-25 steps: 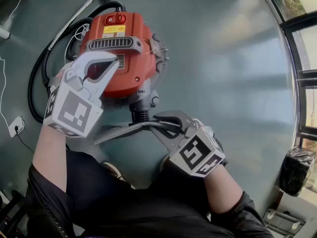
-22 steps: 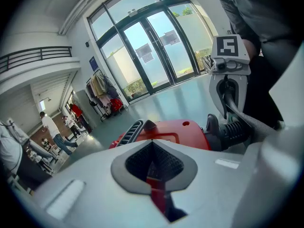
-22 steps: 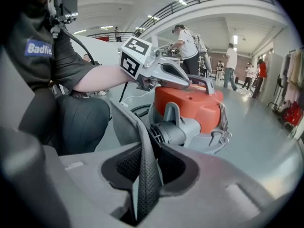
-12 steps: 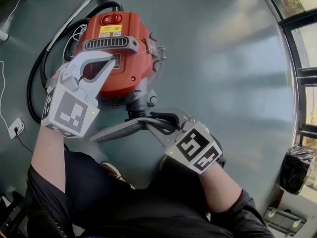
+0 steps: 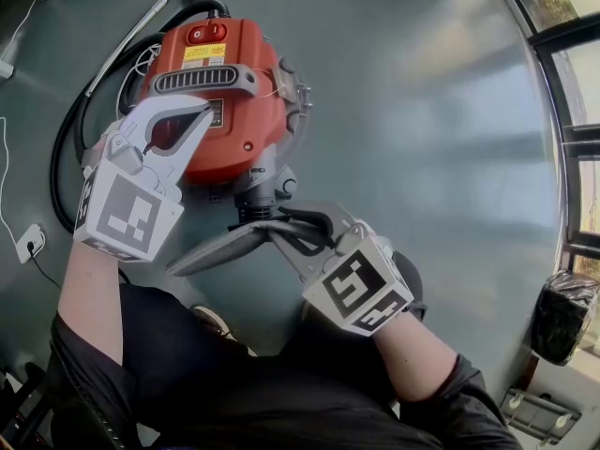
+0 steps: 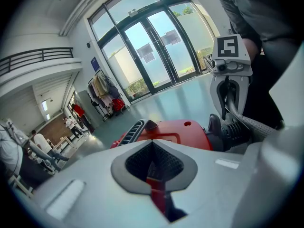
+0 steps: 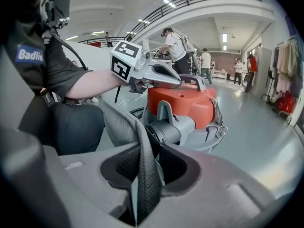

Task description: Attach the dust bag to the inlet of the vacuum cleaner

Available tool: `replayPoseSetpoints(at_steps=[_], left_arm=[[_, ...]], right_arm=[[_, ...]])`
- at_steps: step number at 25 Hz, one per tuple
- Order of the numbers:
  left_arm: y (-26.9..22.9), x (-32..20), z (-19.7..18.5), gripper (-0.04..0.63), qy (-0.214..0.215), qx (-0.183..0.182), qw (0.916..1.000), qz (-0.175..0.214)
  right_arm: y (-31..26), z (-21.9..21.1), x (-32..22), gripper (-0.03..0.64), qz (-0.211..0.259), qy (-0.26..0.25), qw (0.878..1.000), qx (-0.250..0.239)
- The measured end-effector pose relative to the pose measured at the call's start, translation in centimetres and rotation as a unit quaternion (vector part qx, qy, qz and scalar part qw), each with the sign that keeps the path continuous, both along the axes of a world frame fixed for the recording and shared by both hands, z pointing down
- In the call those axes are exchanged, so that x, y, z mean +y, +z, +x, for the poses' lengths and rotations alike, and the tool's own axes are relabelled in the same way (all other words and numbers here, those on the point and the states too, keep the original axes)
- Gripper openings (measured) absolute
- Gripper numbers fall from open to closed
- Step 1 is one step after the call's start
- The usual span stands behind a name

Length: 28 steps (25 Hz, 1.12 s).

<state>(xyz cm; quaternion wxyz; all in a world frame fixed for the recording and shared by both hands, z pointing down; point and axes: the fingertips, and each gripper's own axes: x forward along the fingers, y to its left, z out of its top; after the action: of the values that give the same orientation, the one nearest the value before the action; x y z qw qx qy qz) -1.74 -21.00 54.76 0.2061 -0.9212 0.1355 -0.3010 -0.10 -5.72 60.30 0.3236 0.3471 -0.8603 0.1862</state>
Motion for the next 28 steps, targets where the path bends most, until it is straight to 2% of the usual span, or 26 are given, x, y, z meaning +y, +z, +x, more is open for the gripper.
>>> replayPoseSetpoints(at_steps=[6,16,19,22,28], left_arm=[[0.0,0.1,0.0,0.014,0.0,0.0,1.0,-0.001],[0.0,0.2,0.1,0.014,-0.003,0.0,1.0,-0.006],[-0.1,0.0,0.1,0.015,-0.008,0.004,1.0,-0.002],[-0.1,-0.2,0.1,0.015,-0.013,0.008,0.9999,0.004],[0.1,-0.3,0.1,0.015,-0.016,0.006,0.9998,0.003]], right_arm=[[0.4,0.8,0.0,0.104,-0.005,0.024,1.0,0.007],[0.1,0.3,-0.1,0.111,0.019,0.018,1.0,0.014],[0.0,0.8,-0.2,0.162,0.037,0.024,0.999,0.006],[0.1,1.2,0.0,0.206,0.034,0.032,0.999,-0.012],[0.3,1.0,1.3,0.247,0.021,0.023,0.999,-0.02]])
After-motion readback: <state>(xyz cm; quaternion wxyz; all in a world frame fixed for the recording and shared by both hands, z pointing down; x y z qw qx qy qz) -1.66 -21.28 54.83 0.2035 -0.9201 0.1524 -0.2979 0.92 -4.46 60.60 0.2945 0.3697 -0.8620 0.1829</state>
